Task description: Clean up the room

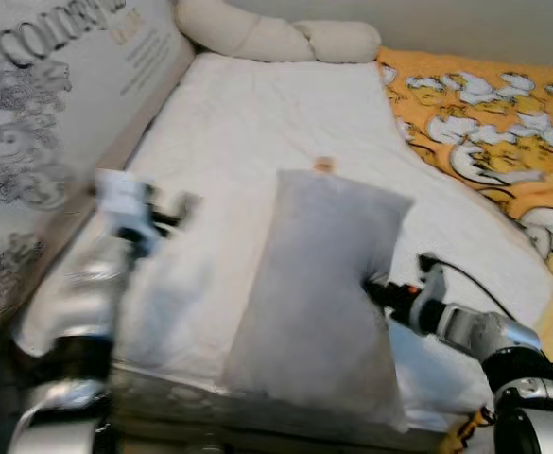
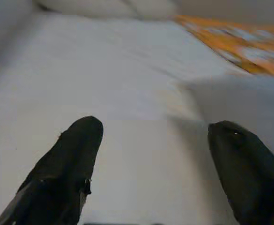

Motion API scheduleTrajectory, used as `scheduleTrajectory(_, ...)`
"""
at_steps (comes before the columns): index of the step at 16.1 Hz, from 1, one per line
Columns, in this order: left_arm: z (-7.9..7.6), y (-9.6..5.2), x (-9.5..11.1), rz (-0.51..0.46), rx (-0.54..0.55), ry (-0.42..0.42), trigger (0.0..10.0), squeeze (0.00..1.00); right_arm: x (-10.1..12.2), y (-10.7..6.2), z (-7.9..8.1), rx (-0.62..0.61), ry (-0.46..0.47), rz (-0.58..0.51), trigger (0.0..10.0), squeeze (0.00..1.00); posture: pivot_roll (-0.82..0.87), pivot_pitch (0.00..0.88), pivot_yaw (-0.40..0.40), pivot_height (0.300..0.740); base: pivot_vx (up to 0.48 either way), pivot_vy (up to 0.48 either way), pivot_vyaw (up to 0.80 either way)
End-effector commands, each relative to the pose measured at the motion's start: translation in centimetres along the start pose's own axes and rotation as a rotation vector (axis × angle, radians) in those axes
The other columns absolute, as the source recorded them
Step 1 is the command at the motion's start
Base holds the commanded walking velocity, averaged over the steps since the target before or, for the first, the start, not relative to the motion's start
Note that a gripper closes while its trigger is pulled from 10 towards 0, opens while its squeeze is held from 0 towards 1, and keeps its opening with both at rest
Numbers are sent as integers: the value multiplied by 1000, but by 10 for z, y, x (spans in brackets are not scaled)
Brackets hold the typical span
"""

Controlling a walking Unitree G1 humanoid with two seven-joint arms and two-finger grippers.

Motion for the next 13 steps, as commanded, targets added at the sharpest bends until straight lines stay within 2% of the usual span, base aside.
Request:
scheduleTrajectory(1, -10, 8, -3, 29, -65, 17, 10000, 1000, 1, 0, -3, -25, -6, -16, 0, 0, 24, 0, -14, 740, 0, 0, 0)
scheduleTrajectory(2, -20, 20, -11, 81, -104, -5, 10000, 1000, 4, 0, -3, -24, -2, -35, 0, 0, 15, 0, -8, 740, 0, 0, 0)
scheduleTrajectory(3, -26, 31, -19, 117, -90, -91, 10000, 1000, 5, 3, -4, -16, -25, -40, 0, 0, -8, 0, 10, 740, 0, 0, 0)
scheduleTrajectory(5, -29, 36, -31, 156, -55, -193, 10000, 1000, 7, 4, -3, -15, -27, -58, 0, 0, -36, 0, 28, 740, 0, 0, 0)
scheduleTrajectory(6, -39, 36, -50, 224, -82, -210, 10000, 1000, 9, 4, -4, -15, -15, -83, 0, 0, -48, 0, 36, 740, 0, 0, 0)
scheduleTrajectory(7, -43, 35, -56, 246, -98, -218, 10000, 1000, 10, 4, -4, -14, -9, -92, 0, 0, -52, 0, 38, 740, 0, 0, 0)
scheduleTrajectory(8, -53, 36, -67, 276, -117, -294, 10000, 1000, 9, 3, -5, -17, -4, -99, 0, 0, -56, 0, 38, 740, 0, 0, 0)
scheduleTrajectory(9, -63, 33, -82, 334, -138, -311, 10000, 1000, 6, 3, -5, -14, 1, -98, 0, 0, -67, 0, 40, 740, 0, 0, 0)
scheduleTrajectory(10, -70, 31, -94, 381, -157, -291, 10000, 1000, 3, 4, -5, -8, 4, -94, 0, 0, -67, 0, 40, 740, 0, 0, 0)
scheduleTrajectory(11, -73, 30, -98, 397, -163, -283, 10000, 1000, 2, 5, -4, -3, 4, -92, 0, 0, -72, 0, 37, 740, 0, 0, 0)
scheduleTrajectory(13, -91, 30, -100, 387, -253, -415, 10000, 1000, 0, 8, 1, 23, 8, -88, 0, 0, -71, 0, 29, 740, 0, 0, 0)
Point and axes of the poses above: a point about 5 cm out from each wrist's last joint towards the gripper, its own y axis pointing out of the wrist towards the gripper, its own x axis along the axis of the wrist's last joint, z = x × y, the point moved 2 cm from there along y, pointing out of the wrist towards the gripper, and after that the axes turned 9 degrees about -y, right-handed, at the moved point
